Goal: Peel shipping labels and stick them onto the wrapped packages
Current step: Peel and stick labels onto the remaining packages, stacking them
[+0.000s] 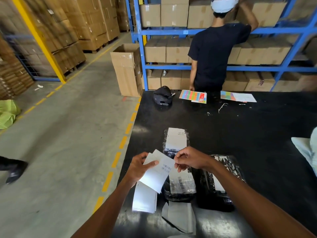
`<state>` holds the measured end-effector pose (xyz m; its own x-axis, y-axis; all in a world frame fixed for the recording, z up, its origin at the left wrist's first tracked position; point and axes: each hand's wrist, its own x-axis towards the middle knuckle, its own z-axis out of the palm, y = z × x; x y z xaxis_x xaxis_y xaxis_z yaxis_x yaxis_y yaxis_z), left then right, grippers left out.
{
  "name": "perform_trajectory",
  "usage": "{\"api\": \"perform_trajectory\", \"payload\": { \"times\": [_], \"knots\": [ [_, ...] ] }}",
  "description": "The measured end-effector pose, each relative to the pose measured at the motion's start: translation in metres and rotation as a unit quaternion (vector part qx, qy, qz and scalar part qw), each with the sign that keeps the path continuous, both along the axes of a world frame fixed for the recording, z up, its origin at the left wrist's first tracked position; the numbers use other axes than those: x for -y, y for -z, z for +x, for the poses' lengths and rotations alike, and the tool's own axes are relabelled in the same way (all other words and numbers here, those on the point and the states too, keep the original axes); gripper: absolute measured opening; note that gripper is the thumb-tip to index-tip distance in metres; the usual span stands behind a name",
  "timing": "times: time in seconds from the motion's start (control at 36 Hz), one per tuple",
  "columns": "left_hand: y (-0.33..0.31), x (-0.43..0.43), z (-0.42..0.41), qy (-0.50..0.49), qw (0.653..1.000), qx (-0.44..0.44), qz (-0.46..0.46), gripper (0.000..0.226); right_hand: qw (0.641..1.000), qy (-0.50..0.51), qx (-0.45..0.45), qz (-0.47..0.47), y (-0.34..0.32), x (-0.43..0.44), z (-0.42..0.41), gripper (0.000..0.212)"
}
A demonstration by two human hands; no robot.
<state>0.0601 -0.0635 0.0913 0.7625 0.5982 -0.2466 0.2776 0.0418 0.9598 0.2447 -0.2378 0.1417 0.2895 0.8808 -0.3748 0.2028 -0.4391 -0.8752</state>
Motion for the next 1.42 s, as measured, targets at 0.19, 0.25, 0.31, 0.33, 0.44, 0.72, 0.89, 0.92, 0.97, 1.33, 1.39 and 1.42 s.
{"api": "perform_trajectory", "payload": {
  "times": [0.19, 0.25, 0.31, 0.33, 0.44, 0.72, 0.89, 0.92, 0.97, 1.33, 1.39, 1.42],
  "knots": [
    [0.004, -0.005, 0.004, 0.007, 1.000, -0.003, 0.001, 0.027, 1.000, 0.003, -0.008, 0.003, 0.000, -0.005, 0.001, 0.025],
    [0.007, -0.008, 0.006, 0.012, 1.000, 0.000, -0.004, 0.029, 1.000, 0.005, -0.009, 0.003, 0.000, -0.007, 0.002, 0.025],
    [0.011, -0.011, 0.007, 0.020, 1.000, -0.004, -0.003, 0.029, 1.000, 0.003, -0.006, -0.002, 0.001, -0.009, 0.003, 0.025],
    [0.013, -0.012, 0.006, 0.026, 1.000, -0.008, -0.001, 0.029, 1.000, 0.000, -0.005, -0.005, 0.003, -0.010, 0.003, 0.024],
    [0.026, -0.017, 0.002, 0.047, 0.998, -0.029, 0.004, 0.029, 0.999, -0.014, 0.010, -0.031, 0.014, -0.014, 0.002, 0.021],
    [0.094, -0.024, -0.029, -0.017, 0.995, -0.094, 0.036, 0.022, 0.989, -0.038, 0.056, -0.135, 0.086, -0.043, -0.031, 0.014],
    [0.136, -0.029, -0.041, -0.040, 0.988, -0.142, 0.054, 0.021, 0.983, -0.033, 0.086, -0.156, 0.120, -0.059, -0.046, 0.016],
    [0.141, -0.030, -0.043, -0.044, 0.987, -0.146, 0.052, 0.021, 0.983, -0.034, 0.089, -0.159, 0.123, -0.063, -0.048, 0.016],
    [0.146, -0.030, -0.046, -0.048, 0.985, -0.153, 0.061, 0.022, 0.982, -0.035, 0.090, -0.165, 0.124, -0.067, -0.050, 0.015],
    [0.127, -0.042, -0.040, 0.015, 0.974, -0.114, 0.195, 0.025, 0.982, -0.056, -0.014, -0.181, 0.118, -0.082, -0.053, 0.015],
    [0.121, -0.044, -0.035, 0.061, 0.976, -0.129, 0.164, 0.023, 0.983, -0.054, -0.029, -0.173, 0.114, -0.082, -0.053, 0.014],
    [0.113, -0.043, -0.034, 0.092, 0.973, -0.146, 0.153, 0.023, 0.984, -0.052, -0.039, -0.168, 0.112, -0.082, -0.052, 0.013]
  ]
}}
